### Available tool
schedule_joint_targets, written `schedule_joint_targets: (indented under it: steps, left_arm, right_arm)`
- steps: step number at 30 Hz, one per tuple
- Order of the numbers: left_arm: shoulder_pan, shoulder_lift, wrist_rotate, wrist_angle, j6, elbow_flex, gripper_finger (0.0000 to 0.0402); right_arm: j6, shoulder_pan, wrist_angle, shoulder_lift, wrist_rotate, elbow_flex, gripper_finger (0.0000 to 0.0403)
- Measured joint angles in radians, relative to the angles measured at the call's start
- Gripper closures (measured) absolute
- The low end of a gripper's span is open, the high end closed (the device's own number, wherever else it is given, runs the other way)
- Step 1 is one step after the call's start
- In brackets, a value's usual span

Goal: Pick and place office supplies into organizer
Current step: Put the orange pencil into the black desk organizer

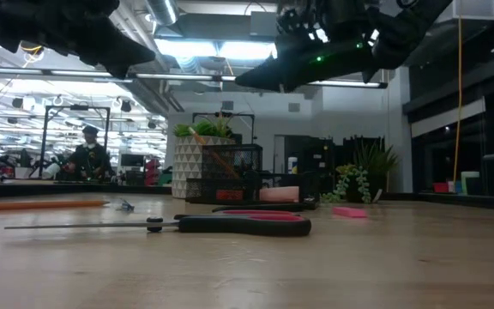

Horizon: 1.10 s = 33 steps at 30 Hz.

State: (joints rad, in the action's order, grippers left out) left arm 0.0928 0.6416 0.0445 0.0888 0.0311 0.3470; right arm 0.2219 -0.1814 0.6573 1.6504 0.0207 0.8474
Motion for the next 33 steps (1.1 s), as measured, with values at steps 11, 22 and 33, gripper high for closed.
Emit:
schedule_joint_targets:
  steps: [11,22,33]
  left_arm:
    - [-0.219,0.119,-0.213,-0.074,-0.155,0.000,0.0400]
    - [-0.394,0.175,-0.338,-0.416,-0.494,0.108,0.0400]
    - [-0.595,0.387,-0.367,-0.812,-0.845,0.369,0.0400]
  right_arm:
    - [-0.008,0.105,0.008,0.007,0.000,0.000,0.0401]
    - [-0.007,0.182,-0.085,0.010,0.000,-0.004,0.0401]
    - [-0.003,0.180,-0.103,0.010,0.000,-0.004,0.0401]
